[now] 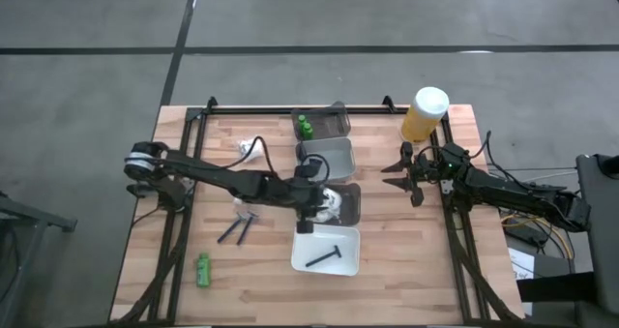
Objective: Pick & Place Travel size toiletries
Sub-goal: Put the bottom white cotton pack into the bottom black bin
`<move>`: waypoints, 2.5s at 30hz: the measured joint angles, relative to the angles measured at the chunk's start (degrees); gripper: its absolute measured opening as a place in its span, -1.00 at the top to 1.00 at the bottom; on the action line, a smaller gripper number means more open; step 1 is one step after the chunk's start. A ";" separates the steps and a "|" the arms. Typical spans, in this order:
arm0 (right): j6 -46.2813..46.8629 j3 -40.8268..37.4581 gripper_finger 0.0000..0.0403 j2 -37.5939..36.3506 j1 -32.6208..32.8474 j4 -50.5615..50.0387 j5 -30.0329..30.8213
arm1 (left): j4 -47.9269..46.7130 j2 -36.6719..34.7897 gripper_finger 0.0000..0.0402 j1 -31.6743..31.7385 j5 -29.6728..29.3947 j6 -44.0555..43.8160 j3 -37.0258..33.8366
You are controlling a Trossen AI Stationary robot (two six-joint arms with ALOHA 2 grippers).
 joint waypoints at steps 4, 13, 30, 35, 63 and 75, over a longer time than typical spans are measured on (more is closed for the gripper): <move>0.00 0.02 0.42 0.00 -0.02 -0.01 0.00 | 0.39 -1.33 0.37 -0.07 0.00 1.98 -1.20; 0.00 0.00 0.56 0.00 0.00 0.00 -0.02 | 3.04 -8.83 0.37 -0.29 -0.48 1.35 -9.76; 0.00 0.02 0.78 0.00 -0.02 -0.04 0.00 | 5.36 -43.91 0.37 -0.40 -1.98 -0.20 -34.31; 0.00 0.01 0.75 0.00 -0.02 -0.04 0.00 | 2.87 -51.63 0.37 -0.38 -5.00 -1.32 -39.69; 0.00 0.02 0.34 0.00 -0.02 -0.02 -0.02 | -10.13 -48.69 0.37 -0.16 -9.93 -18.61 -50.77; 0.00 0.02 0.20 -0.01 -0.02 -0.04 0.00 | -8.61 -41.52 0.37 -0.12 -9.58 -21.56 -51.92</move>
